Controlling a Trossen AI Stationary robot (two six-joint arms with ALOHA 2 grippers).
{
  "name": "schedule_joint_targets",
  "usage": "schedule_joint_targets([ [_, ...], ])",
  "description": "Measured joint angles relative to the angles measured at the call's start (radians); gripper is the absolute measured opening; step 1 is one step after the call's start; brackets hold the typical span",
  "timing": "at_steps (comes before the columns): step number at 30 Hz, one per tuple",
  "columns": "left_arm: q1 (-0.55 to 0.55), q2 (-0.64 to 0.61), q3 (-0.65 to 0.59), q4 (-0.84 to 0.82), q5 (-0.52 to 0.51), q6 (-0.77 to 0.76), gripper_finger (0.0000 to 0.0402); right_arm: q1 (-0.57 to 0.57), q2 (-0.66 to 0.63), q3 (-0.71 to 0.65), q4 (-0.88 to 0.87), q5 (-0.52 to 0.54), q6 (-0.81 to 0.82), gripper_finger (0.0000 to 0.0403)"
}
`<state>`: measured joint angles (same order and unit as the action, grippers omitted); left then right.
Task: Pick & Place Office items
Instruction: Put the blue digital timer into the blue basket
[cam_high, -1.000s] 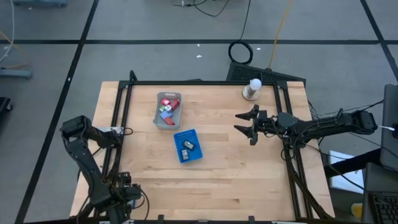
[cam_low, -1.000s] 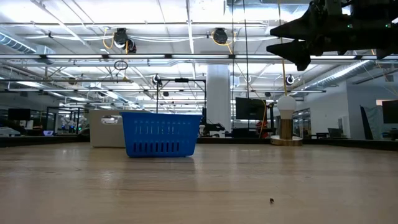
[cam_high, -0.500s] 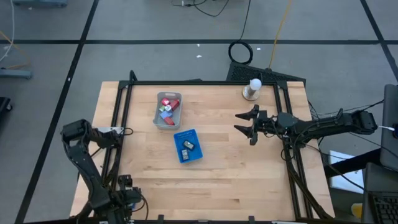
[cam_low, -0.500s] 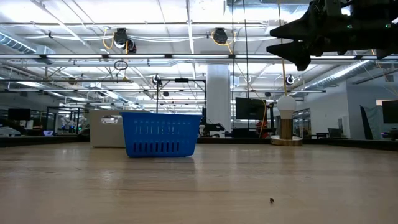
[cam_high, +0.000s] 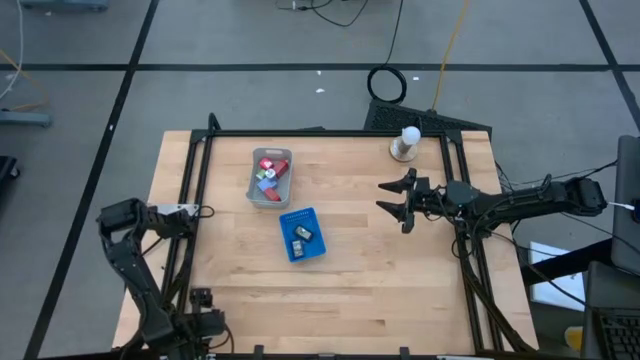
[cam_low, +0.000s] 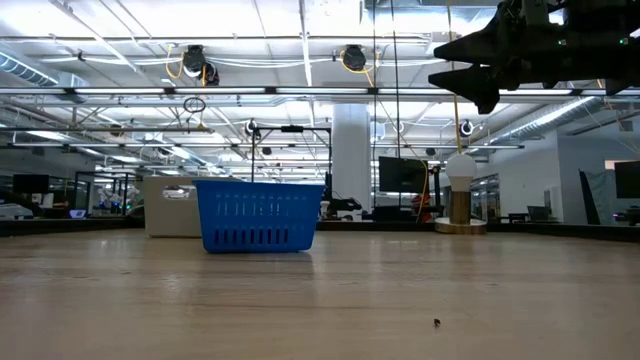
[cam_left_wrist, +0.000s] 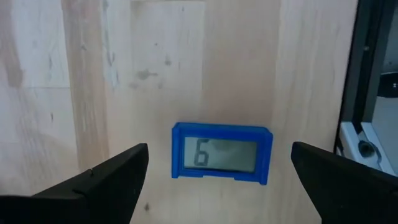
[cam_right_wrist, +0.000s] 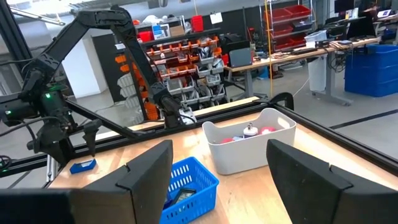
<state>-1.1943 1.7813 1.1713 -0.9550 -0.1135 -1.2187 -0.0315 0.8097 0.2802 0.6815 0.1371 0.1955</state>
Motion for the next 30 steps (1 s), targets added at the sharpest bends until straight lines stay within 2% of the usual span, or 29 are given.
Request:
schedule_joint_targets([
  [8, -0.018, 0.0, -0.017, 0.028, -0.021, -0.006, 0.0397, 0.0, 0.0, 0.0, 0.002, 0.0, -0.002, 0.0251],
  [15, -0.02, 0.0, -0.105, 0.115, 0.033, -0.021, 0.0397, 0.0, 0.0, 0.0, 0.002, 0.0, -0.002, 0.0251],
  [22, -0.02, -0.004, -0.143, 0.182, 0.049, -0.032, 0.0397, 0.0, 0.0, 0.0, 0.002, 0.0, -0.001, 0.0251],
  [30, -0.032, -0.004, -0.148, 0.211, 0.002, -0.018, 0.0397, 0.0, 0.0, 0.0, 0.002, 0.0, -0.005, 0.0251],
])
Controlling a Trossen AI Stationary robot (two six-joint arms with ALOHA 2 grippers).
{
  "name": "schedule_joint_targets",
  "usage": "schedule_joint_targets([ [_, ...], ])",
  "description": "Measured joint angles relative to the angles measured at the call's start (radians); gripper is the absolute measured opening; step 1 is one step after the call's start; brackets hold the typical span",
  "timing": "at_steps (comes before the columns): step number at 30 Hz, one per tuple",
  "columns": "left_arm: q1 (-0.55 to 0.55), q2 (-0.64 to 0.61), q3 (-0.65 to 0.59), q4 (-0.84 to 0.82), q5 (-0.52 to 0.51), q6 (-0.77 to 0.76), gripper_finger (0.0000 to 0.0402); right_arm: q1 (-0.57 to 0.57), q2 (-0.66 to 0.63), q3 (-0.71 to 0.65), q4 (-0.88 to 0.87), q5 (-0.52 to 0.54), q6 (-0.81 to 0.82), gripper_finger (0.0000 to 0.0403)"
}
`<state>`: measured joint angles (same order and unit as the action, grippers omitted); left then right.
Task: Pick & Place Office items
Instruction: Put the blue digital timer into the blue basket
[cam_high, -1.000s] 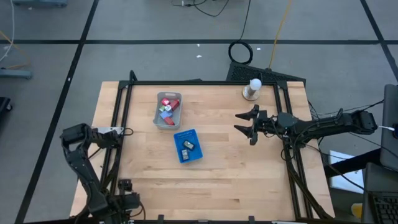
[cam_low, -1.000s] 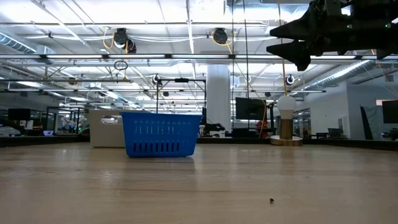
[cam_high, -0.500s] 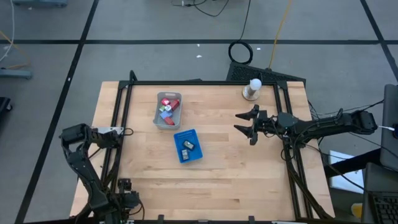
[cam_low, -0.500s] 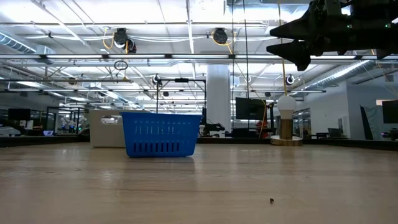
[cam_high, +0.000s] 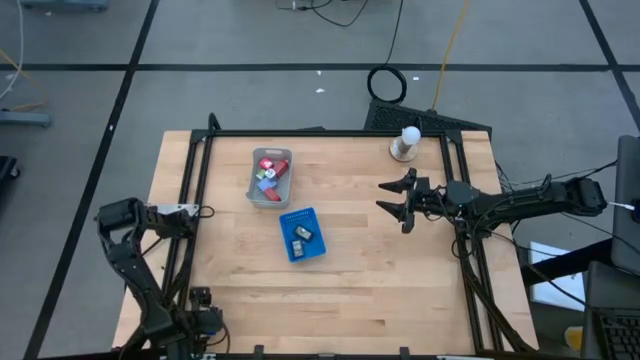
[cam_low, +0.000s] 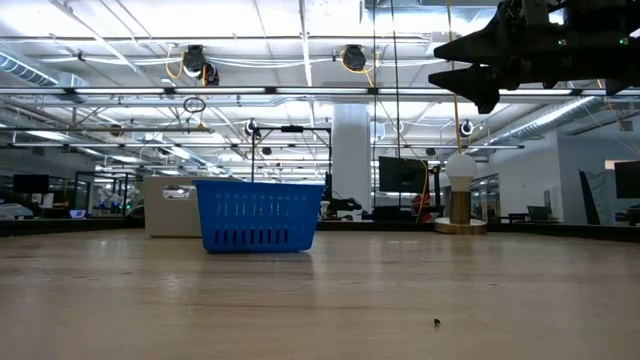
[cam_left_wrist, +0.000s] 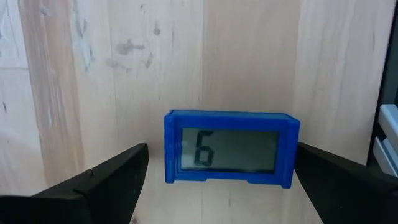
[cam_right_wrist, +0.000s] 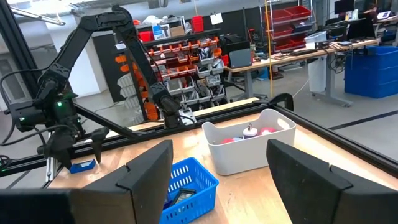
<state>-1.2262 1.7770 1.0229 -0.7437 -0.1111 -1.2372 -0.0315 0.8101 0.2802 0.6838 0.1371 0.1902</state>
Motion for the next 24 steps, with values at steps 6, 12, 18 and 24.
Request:
schedule_joint_targets([
  [6, 0.0, 0.001, -0.002, 0.04, -0.024, 0.076, 0.0368, 0.0, 0.0, 0.0, 0.0, 0.0, 0.0, 0.0251],
  [12, 0.0, 0.003, -0.003, 0.099, -0.039, 0.097, 0.0279, 0.0, 0.0, 0.0, 0.0, 0.0, 0.003, 0.0251],
  [18, 0.001, 0.003, -0.002, 0.099, -0.039, 0.076, 0.028, 0.0, 0.0, 0.0, 0.0, 0.0, 0.005, 0.0251],
  [24, 0.001, 0.003, -0.002, 0.093, -0.024, 0.057, 0.028, 0.0, 0.0, 0.0, 0.0, 0.0, 0.014, 0.0251],
])
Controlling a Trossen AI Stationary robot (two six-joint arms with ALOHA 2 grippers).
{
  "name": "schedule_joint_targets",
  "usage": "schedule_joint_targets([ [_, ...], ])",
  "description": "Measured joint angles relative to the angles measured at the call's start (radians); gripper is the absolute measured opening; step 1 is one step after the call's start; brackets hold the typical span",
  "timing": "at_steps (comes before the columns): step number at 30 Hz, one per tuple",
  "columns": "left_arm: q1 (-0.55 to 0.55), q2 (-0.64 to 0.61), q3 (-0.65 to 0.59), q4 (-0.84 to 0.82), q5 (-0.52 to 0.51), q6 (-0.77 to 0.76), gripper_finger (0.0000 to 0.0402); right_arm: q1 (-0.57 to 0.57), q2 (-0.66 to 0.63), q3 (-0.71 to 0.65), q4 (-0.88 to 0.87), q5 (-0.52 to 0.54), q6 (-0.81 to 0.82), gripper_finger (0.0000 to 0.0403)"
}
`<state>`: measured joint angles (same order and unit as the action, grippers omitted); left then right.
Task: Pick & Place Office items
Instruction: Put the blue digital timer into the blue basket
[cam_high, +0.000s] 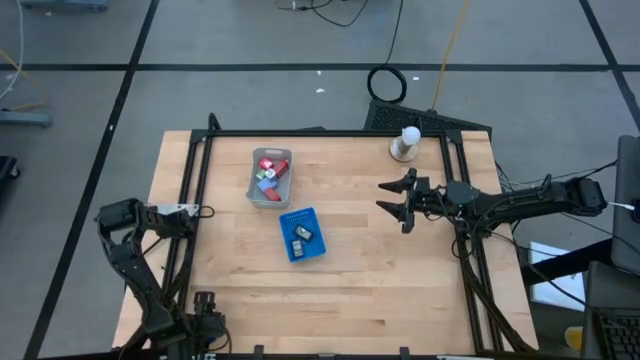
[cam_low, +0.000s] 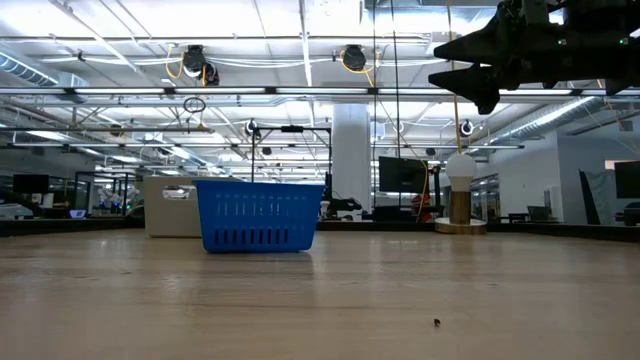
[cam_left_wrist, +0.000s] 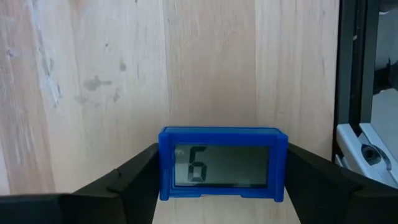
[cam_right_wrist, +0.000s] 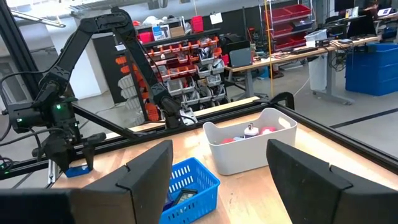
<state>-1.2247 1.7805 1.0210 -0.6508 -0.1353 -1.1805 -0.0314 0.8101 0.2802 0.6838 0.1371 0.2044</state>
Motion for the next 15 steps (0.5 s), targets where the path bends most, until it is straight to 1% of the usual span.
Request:
schedule_joint_targets([
  [9, 0.042, -0.006, 0.003, -0.051, 0.079, -0.006, 0.028, 0.0, 0.0, 0.0, 0.0, 0.0, 0.004, 0.0251],
  [12, 0.068, -0.019, 0.002, -0.069, 0.091, -0.009, 0.028, 0.0, 0.0, 0.0, 0.0, 0.0, 0.023, 0.0251],
  [15, 0.106, -0.04, -0.003, -0.112, 0.081, -0.022, 0.028, 0.0, 0.0, 0.0, 0.0, -0.001, 0.056, 0.0251],
])
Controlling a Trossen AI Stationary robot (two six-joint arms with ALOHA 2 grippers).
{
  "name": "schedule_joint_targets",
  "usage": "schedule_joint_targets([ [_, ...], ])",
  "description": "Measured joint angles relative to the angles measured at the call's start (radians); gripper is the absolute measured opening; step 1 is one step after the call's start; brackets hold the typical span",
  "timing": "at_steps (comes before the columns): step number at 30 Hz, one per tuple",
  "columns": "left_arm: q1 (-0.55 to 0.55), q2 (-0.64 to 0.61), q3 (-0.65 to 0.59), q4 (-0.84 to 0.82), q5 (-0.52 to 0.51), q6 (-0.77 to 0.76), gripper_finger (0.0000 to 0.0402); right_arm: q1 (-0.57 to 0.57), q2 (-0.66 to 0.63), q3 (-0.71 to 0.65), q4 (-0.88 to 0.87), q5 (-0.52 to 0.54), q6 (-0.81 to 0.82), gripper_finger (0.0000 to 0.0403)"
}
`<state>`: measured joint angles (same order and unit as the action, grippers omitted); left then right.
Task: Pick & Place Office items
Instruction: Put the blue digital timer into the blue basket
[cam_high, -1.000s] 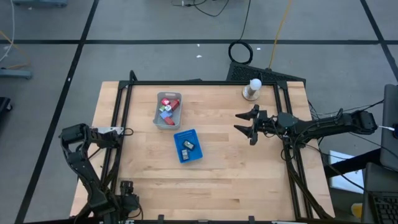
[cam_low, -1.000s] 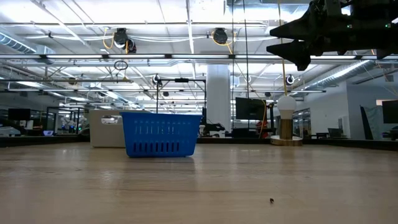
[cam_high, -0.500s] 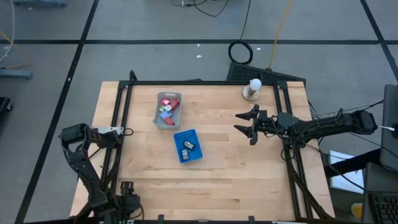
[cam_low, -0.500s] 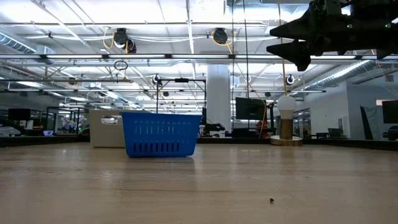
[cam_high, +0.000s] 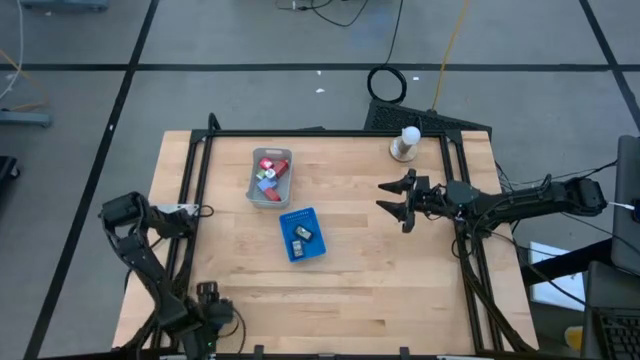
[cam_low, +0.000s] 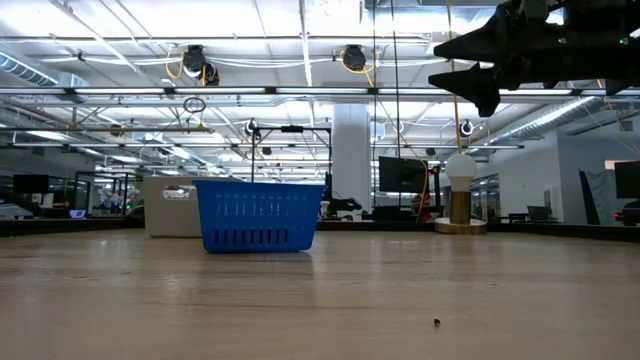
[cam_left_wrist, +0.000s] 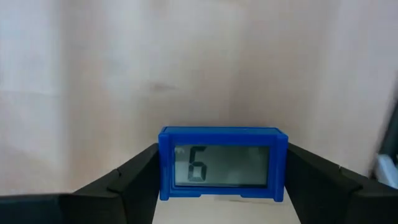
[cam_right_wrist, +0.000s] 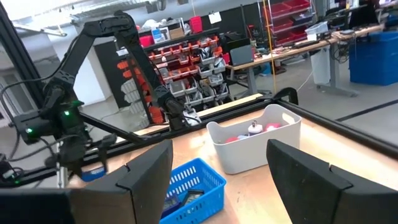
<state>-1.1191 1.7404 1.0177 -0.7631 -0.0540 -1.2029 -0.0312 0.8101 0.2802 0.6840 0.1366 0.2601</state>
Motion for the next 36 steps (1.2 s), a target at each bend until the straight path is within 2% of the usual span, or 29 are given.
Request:
schedule_joint_targets([
  [6, 0.101, -0.07, 0.001, -0.032, -0.009, -0.072, 0.028, 0.0, 0.0, 0.0, 0.0, 0.0, 0.053, 0.0251],
  [15, 0.283, -0.219, 0.001, -0.025, -0.142, -0.212, 0.028, 0.0, 0.0, 0.0, 0.001, 0.0, 0.098, 0.0251],
  [20, 0.378, -0.281, 0.003, -0.002, -0.208, -0.207, 0.028, 0.0, 0.0, 0.0, 0.019, 0.029, 0.096, 0.0251],
  [26, 0.488, -0.307, 0.003, 0.025, -0.217, -0.143, 0.028, 0.0, 0.0, 0.0, 0.085, 0.054, 0.1, 0.0251],
  [30, 0.569, -0.326, 0.003, 0.078, -0.237, -0.123, 0.028, 0.0, 0.0, 0.0, 0.09, 0.093, 0.087, 0.0251],
  [36, 0.697, -0.349, 0.003, 0.283, -0.228, -0.141, 0.028, 0.0, 0.0, 0.0, 0.121, 0.144, -0.019, 0.0251],
])
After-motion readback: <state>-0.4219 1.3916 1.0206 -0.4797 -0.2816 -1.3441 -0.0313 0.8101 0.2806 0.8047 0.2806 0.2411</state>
